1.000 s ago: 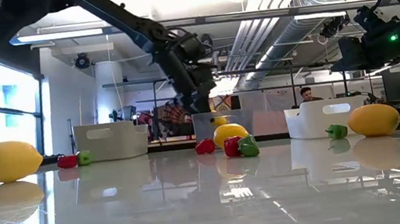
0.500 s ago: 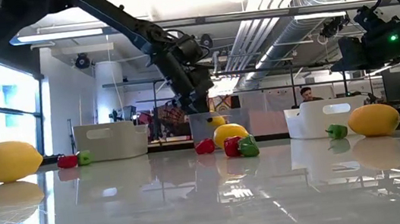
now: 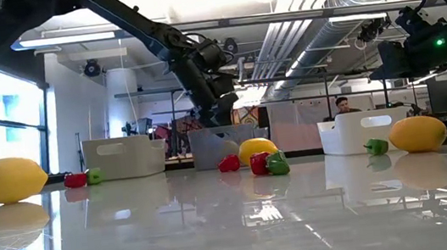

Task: Sort produce into baskets
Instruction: Adjust the black bin

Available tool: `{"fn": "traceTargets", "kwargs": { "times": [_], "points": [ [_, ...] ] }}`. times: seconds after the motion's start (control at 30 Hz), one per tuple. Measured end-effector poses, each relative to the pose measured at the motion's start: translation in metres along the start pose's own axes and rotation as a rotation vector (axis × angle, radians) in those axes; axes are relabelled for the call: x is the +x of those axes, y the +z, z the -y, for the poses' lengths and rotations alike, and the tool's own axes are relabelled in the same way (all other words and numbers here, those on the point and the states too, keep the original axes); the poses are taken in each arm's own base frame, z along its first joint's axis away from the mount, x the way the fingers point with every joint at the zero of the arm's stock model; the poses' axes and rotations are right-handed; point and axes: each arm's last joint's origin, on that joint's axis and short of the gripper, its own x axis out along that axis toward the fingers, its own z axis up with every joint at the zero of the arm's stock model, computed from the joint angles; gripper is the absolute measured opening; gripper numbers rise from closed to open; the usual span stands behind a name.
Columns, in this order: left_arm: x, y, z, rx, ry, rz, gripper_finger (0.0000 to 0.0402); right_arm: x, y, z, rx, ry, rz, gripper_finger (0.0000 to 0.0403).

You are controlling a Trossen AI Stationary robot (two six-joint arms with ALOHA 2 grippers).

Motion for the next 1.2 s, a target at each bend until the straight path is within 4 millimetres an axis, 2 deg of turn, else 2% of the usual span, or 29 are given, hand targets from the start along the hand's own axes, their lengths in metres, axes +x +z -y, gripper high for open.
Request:
{"fn": "traceTargets", "kwargs": {
  "times": [0.23, 0.4, 0.53, 0.6, 0.7, 0.83, 0.97, 1.07, 1.2],
  "points": [
    [-0.006, -0.001, 0.009, 0.139, -0.03, -0.028, 0.0182, 0.0, 0.0, 0.0, 0.0, 0.0, 0.0, 0.0],
    [-0.031, 0.009, 0.026, 0.281, -0.045, 0.027, 0.0129, 0.0, 0.0, 0.0, 0.0, 0.0, 0.0, 0.0],
    [-0.061, 0.009, 0.05, 0.462, -0.11, 0.012, 0.0078, 0.0, 0.0, 0.0, 0.0, 0.0, 0.0, 0.0],
    [-0.073, 0.004, 0.065, 0.556, -0.204, -0.017, 0.0051, 0.0, 0.0, 0.0, 0.0, 0.0, 0.0, 0.0],
    [-0.082, -0.009, 0.09, 0.667, -0.371, -0.052, 0.0013, 0.0, 0.0, 0.0, 0.0, 0.0, 0.0, 0.0],
    [-0.078, -0.027, 0.119, 0.742, -0.422, -0.09, 0.0006, 0.0, 0.0, 0.0, 0.0, 0.0, 0.0, 0.0],
    [-0.063, -0.038, 0.136, 0.783, -0.253, -0.061, 0.0003, 0.0, 0.0, 0.0, 0.0, 0.0, 0.0, 0.0],
    [-0.053, -0.042, 0.139, 0.777, -0.137, -0.017, 0.0001, 0.0, 0.0, 0.0, 0.0, 0.0, 0.0, 0.0],
    [-0.046, -0.043, 0.135, 0.714, -0.113, 0.036, 0.0, 0.0, 0.0, 0.0, 0.0, 0.0, 0.0, 0.0]
  ]
}}
